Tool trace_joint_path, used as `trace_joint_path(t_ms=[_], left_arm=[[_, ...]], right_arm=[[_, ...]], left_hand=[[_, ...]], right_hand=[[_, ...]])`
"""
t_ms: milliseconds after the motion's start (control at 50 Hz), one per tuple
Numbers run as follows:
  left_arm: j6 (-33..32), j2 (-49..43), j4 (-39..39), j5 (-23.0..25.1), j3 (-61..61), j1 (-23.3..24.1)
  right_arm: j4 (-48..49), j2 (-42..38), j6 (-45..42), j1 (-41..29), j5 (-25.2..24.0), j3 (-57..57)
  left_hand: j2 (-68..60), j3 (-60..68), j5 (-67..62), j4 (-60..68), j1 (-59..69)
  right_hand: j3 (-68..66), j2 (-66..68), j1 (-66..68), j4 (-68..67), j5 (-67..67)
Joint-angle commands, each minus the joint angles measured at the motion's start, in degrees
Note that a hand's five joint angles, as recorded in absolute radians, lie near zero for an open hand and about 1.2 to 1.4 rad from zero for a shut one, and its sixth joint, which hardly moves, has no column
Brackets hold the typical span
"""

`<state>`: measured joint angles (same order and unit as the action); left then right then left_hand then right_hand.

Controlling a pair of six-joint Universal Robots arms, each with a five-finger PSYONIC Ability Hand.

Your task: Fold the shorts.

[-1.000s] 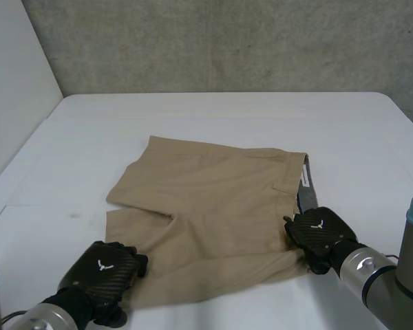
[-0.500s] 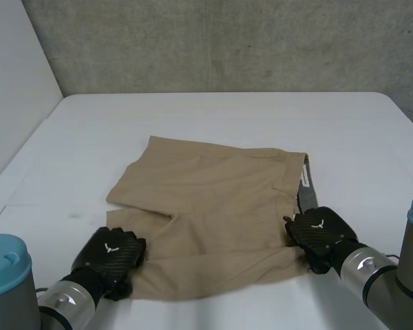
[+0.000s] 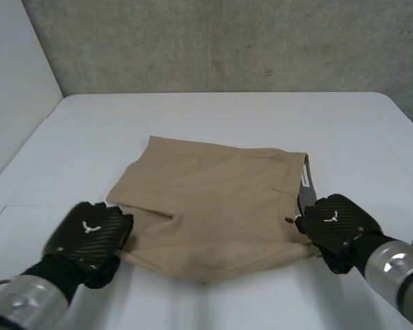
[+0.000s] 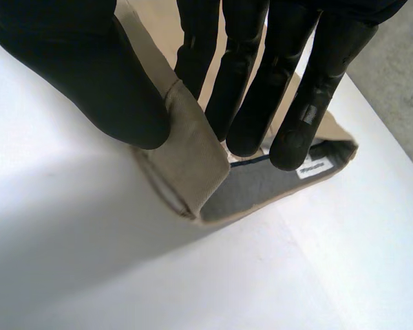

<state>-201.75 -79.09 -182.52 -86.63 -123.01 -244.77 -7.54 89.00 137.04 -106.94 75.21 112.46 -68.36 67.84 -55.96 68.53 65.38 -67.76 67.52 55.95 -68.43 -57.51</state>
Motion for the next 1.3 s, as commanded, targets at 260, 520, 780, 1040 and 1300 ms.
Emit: trace_joint_path(t_ms=[260,520,780,1040,1300], left_arm=[[0.1,11.2,11.8,0.9,5.8,-1.6],[-0.2,-24.7,-4.7,0.7,25.9,-1.9],[-5.5,-53.7,-10.7,-3.0,58.6,-0.8],[-15.2,-67.2,-22.6,-7.3,70.5,2.2],[-12.1,-52.1,-22.8,-9.0,57.9,3.9]], right_arm=[[-16.5,9.1,-9.3,0.2,-0.6,-5.7],[-3.7,-13.5,-5.7,-0.5,2.7,-19.6],[6.6,-37.3,-4.4,-4.1,10.4,-43.5],[12.4,-51.4,-4.7,-5.8,12.8,-58.8],[15.4,-29.3,10.7,-4.9,15.0,-49.0]], left_hand=[[-11.6,12.2,-14.0,11.5,14.6],[-11.6,12.2,-14.0,11.5,14.6],[-11.6,12.2,-14.0,11.5,14.6],[55.4,-54.8,53.0,-55.5,-52.4],[57.8,-57.3,55.4,-58.0,-54.8]], right_hand=[[-12.2,12.5,24.0,-11.6,-12.5],[-12.2,12.5,24.0,-11.6,-12.5],[-12.2,12.5,24.0,-11.6,-12.5],[50.9,-50.7,-39.1,51.6,50.7],[57.8,-57.5,-46.0,58.4,57.5]])
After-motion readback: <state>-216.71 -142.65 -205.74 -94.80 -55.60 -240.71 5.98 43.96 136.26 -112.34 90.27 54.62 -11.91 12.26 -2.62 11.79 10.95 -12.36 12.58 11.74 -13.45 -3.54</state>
